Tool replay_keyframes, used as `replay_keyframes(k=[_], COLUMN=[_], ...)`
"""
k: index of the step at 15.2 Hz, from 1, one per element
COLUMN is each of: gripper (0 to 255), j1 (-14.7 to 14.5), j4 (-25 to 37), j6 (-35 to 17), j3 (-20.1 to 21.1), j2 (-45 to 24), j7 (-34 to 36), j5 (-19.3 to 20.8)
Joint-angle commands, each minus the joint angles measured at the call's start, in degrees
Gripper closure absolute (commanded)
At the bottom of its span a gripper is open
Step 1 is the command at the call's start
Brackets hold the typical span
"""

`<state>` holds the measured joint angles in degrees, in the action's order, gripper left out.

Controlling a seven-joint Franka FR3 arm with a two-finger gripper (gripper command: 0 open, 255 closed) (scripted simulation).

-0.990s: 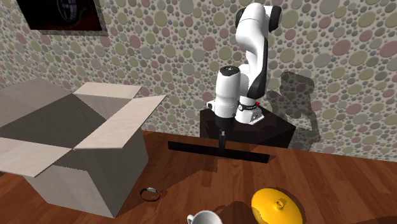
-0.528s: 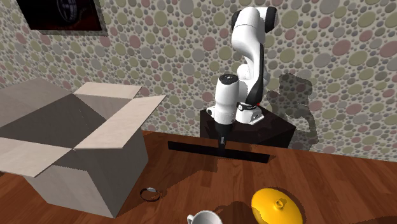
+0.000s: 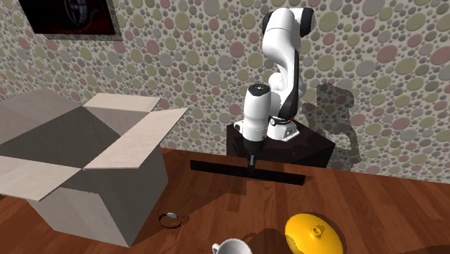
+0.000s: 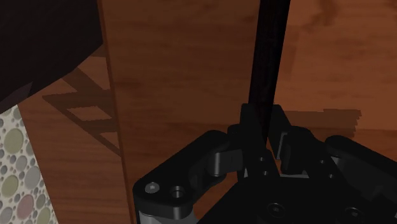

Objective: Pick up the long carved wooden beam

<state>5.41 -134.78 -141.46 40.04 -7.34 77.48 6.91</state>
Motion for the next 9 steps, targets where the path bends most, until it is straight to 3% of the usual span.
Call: replay_keyframes(k=[1,9], gripper=[255,255], j1=[-0.02,0.87], j4=[0.08,1.65], j6=[0.08,5.97], j3=[-0.02,1.1], j2=[-0.1,5.75], j7=[0.07,-4.24], j5=[0.07,-6.01])
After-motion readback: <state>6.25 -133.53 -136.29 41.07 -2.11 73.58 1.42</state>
